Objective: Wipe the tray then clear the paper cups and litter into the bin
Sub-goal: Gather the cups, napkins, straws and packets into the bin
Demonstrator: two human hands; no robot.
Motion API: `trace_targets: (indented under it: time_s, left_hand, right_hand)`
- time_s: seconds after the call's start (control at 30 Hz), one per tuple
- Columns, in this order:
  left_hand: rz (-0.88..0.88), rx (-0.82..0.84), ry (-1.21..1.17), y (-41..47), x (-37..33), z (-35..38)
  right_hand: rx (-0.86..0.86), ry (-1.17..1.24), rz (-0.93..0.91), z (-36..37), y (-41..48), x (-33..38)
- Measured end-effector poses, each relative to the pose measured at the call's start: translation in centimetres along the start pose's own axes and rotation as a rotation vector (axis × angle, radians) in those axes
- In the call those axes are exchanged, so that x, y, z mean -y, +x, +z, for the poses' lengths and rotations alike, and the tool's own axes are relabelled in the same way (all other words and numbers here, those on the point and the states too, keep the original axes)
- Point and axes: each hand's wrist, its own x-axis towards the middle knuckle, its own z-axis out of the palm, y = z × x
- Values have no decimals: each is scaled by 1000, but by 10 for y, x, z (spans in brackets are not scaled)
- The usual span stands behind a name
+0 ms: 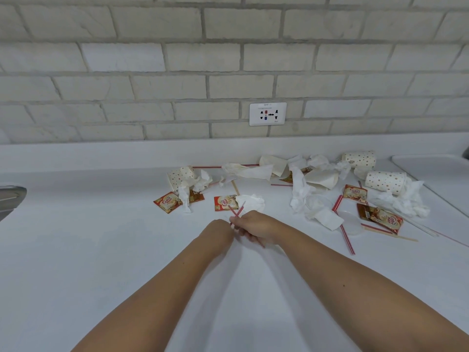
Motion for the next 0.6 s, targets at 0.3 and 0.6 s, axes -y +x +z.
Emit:
trace_targets:
  time_s: [0.3,0.6]
  left_hand:
    - [209,-47,-399,18,-18,-16]
    - [106,-227,-212,79,11,-21]
  right_hand:
    - [-254,263,-47,-17,7,-9]
    - [-450,-254,-47,-39,27,-14]
